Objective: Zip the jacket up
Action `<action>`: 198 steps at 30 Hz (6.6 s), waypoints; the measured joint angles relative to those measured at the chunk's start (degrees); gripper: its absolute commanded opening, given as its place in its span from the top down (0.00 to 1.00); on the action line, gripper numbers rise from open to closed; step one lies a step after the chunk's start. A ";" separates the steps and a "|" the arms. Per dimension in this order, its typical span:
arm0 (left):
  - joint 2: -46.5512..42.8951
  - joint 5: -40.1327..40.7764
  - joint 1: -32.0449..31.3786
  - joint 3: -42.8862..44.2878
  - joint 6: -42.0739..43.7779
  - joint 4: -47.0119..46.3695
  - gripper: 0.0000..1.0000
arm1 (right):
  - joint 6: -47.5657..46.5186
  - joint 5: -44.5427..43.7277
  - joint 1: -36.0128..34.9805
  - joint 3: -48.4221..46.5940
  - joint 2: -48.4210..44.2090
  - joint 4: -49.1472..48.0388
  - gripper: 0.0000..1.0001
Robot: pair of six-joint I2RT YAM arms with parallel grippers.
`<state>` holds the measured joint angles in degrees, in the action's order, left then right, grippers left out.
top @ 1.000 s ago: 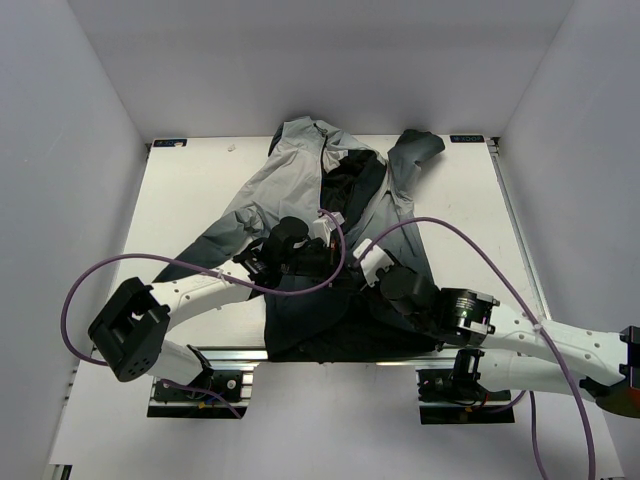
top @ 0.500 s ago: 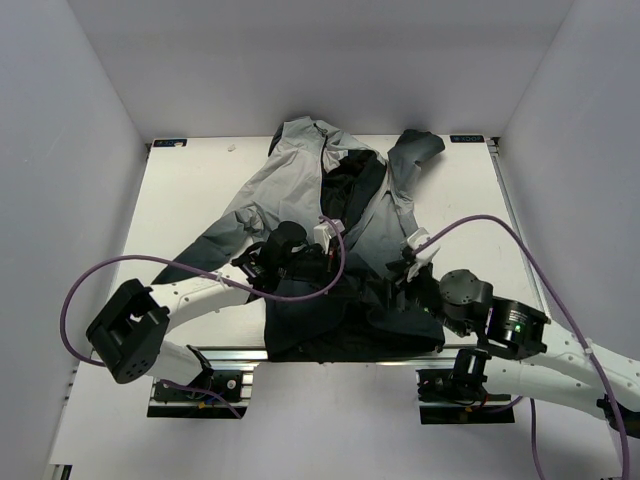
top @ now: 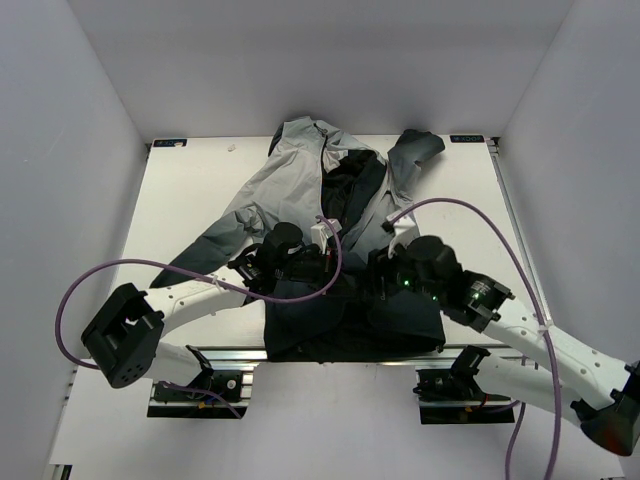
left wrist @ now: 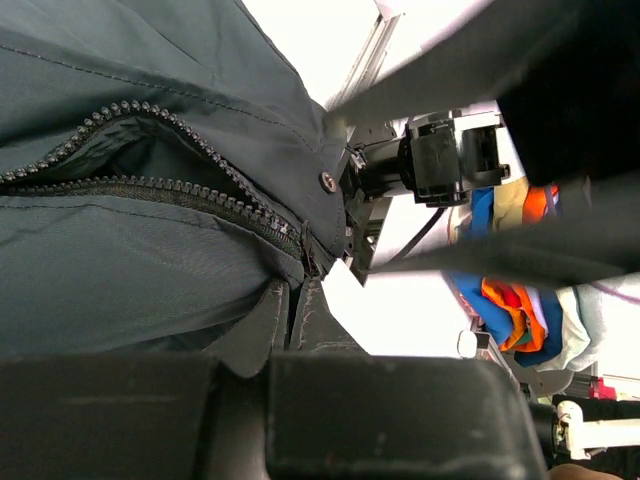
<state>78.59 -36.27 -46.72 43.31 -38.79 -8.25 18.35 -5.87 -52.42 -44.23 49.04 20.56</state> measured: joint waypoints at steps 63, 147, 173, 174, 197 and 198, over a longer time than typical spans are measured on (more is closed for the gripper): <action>1.31 1.22 0.33 0.37 -3.28 -1.62 1.00 | 4.00 17.79 9.86 6.64 0.92 -6.84 1.00; -7.76 49.96 -20.72 8.44 45.90 14.69 0.49 | 8.15 15.17 10.43 -8.63 9.16 -1.99 1.00; -16.70 60.24 -22.49 4.15 46.16 14.43 1.00 | 7.52 14.40 8.41 -7.74 14.60 -14.49 1.00; -17.18 60.87 -22.58 3.82 45.51 14.97 1.00 | 7.52 15.28 8.41 -7.30 15.02 -15.63 1.00; -21.03 62.88 -26.29 1.51 42.91 18.29 1.00 | 5.05 19.23 10.05 1.03 20.98 -25.70 1.00; -22.01 62.86 -26.64 1.53 42.95 18.60 1.00 | 5.05 18.23 10.54 1.29 23.67 -27.08 1.00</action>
<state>56.58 26.59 -73.36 44.84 4.16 10.35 23.40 12.36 -41.89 -42.94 72.71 -6.52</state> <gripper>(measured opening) 0.154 0.010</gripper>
